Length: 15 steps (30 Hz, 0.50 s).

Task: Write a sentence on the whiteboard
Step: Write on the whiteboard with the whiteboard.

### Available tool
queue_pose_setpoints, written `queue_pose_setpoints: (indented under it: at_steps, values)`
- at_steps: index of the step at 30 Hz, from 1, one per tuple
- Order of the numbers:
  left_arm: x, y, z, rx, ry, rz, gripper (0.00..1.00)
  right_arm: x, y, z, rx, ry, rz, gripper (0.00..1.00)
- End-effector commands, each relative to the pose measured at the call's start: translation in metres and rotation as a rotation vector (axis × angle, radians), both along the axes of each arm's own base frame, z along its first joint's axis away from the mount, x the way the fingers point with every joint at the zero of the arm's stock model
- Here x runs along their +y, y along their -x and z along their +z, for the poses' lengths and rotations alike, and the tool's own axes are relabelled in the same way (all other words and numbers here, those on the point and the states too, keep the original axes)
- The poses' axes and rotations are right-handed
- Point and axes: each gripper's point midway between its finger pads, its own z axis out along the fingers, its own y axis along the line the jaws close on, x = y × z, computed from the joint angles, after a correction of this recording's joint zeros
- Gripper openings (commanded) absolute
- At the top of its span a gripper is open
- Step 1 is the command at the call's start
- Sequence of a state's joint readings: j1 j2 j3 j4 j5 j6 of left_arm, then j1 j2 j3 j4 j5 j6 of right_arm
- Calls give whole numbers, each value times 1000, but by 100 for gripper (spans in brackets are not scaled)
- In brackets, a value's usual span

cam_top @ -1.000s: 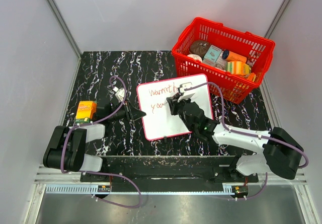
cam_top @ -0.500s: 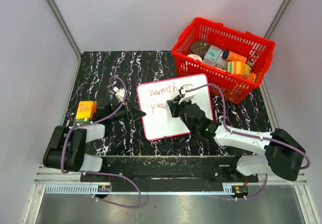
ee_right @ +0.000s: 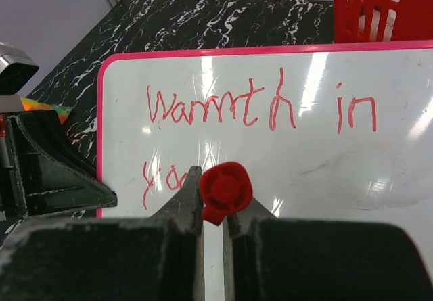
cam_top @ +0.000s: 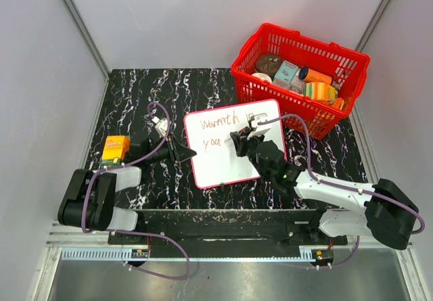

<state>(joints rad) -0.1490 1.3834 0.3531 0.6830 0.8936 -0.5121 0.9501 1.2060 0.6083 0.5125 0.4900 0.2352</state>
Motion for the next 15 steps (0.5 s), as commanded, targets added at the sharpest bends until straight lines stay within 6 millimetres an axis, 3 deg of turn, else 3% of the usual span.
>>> queue_pose_setpoints:
  at_steps: [1,15]
  values:
    - [-2,-11,12,-121,-26,-13,0,4,-17,35,-81,-48,-42,0]
    - [-2,-11,11,-119,-28,-12,0,12,-27,36,-90,-30,-47,0]
